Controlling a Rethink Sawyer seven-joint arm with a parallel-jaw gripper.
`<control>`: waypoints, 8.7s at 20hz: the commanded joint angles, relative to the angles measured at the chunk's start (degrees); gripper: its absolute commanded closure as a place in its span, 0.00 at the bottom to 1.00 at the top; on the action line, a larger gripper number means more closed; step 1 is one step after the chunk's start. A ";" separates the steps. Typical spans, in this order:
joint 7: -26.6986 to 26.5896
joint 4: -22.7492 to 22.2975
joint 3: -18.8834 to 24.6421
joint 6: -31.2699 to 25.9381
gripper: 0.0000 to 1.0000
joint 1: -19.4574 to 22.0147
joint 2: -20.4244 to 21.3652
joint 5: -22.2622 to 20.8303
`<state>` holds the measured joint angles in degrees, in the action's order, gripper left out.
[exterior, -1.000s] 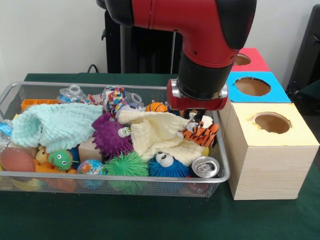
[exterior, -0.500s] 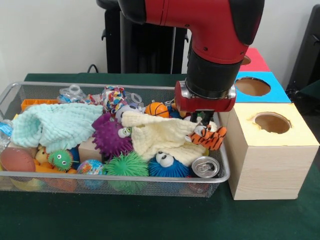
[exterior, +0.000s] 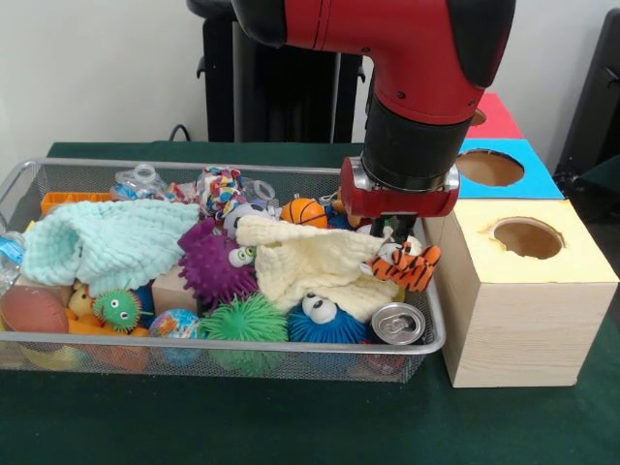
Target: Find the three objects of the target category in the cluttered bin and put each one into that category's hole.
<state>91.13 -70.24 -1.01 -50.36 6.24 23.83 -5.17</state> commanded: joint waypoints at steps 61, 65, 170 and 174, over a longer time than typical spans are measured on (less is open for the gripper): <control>8.43 -7.28 1.43 3.78 1.00 0.02 -0.01 -0.84; 9.07 -8.65 1.15 5.81 1.00 -0.29 0.73 -1.13; 8.56 -15.16 0.56 18.27 0.00 -0.05 2.84 -0.31; 8.44 -14.73 0.78 17.33 0.00 0.00 2.71 0.03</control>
<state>91.13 -80.58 -1.57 -32.01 4.40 26.92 -6.06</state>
